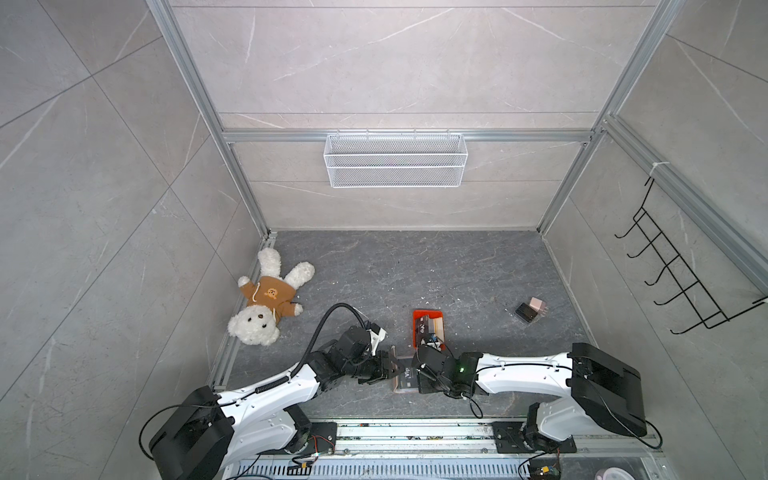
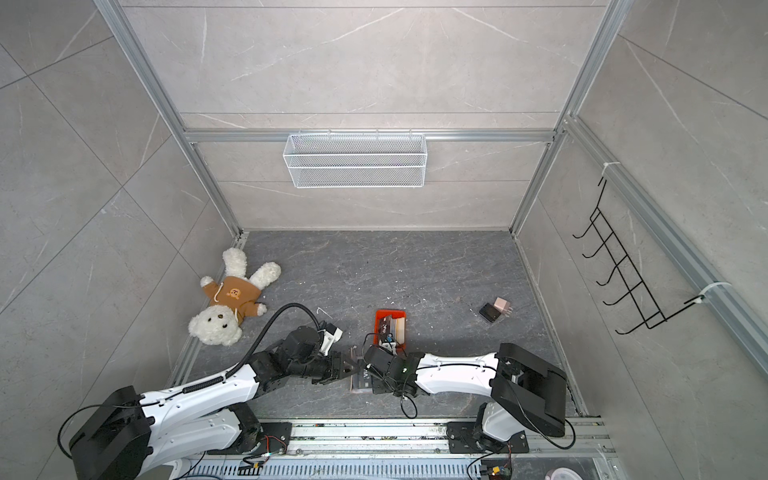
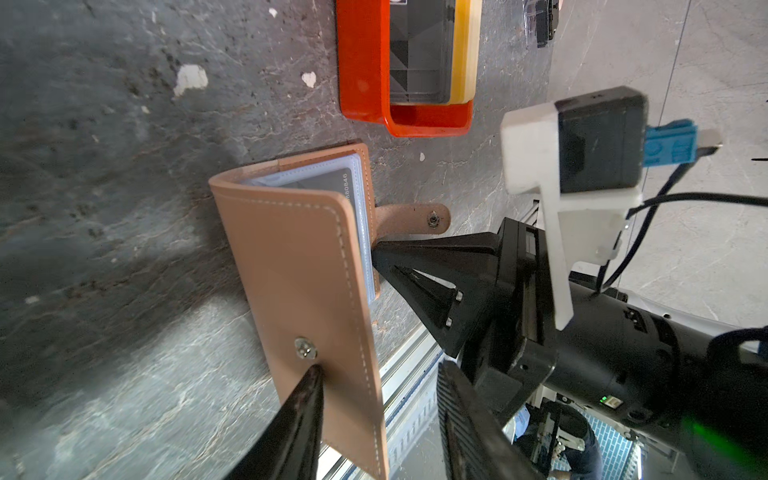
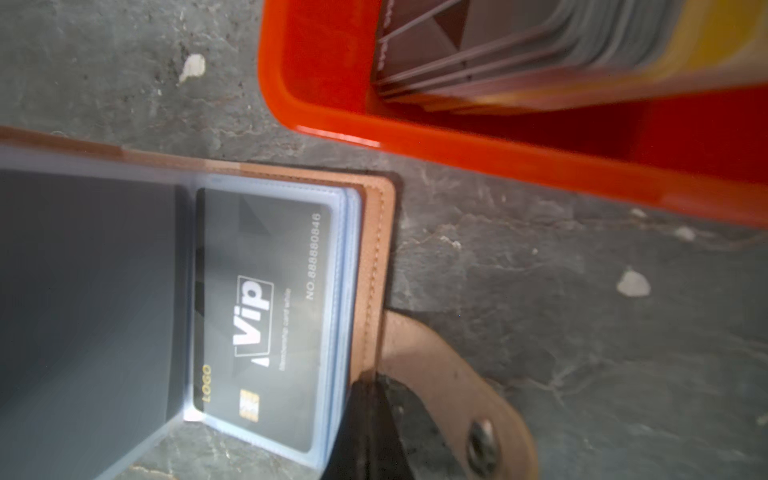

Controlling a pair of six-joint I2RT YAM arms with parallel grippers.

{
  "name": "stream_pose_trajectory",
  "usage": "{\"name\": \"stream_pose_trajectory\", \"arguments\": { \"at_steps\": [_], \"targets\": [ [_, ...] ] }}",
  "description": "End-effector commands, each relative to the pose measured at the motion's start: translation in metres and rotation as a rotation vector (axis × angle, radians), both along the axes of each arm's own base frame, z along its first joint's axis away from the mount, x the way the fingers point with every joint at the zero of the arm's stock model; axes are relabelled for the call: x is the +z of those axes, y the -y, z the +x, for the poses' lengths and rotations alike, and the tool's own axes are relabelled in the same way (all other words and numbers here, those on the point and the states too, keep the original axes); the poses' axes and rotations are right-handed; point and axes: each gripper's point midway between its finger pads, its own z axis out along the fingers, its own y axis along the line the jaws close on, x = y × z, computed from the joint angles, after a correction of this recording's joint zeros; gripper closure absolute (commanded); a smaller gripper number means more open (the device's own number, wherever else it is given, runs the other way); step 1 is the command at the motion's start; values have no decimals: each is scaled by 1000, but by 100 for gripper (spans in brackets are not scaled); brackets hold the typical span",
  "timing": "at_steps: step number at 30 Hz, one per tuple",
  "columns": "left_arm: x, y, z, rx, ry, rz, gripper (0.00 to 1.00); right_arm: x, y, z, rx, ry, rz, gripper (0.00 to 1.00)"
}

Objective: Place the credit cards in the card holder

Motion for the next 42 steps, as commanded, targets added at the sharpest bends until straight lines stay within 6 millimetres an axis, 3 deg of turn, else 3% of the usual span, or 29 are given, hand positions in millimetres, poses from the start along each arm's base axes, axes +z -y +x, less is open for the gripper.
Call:
{"name": "stream_pose_trajectory", "arguments": {
  "at_steps": [1, 16, 24, 31, 36, 42],
  "targets": [
    [23, 17, 6, -23, 34, -72, 53, 2, -1, -4, 25, 6, 13, 97],
    [-3, 36, -3, -61, 24, 8, 54, 12, 24, 2, -73, 62, -5, 96],
    [-17, 46, -7, -81, 11, 44, 59, 31, 34, 7, -113, 110, 12, 97],
    [-27, 50, -9, -91, 1, 77, 68, 54, 20, 7, -74, 125, 94, 98],
    [-39, 48, -11, -93, -19, 114, 77, 53, 1, 3, -15, 96, 143, 98],
    [-45, 48, -14, -97, -24, 135, 81, 47, -7, 4, -4, 83, 144, 98]
  ]
}}
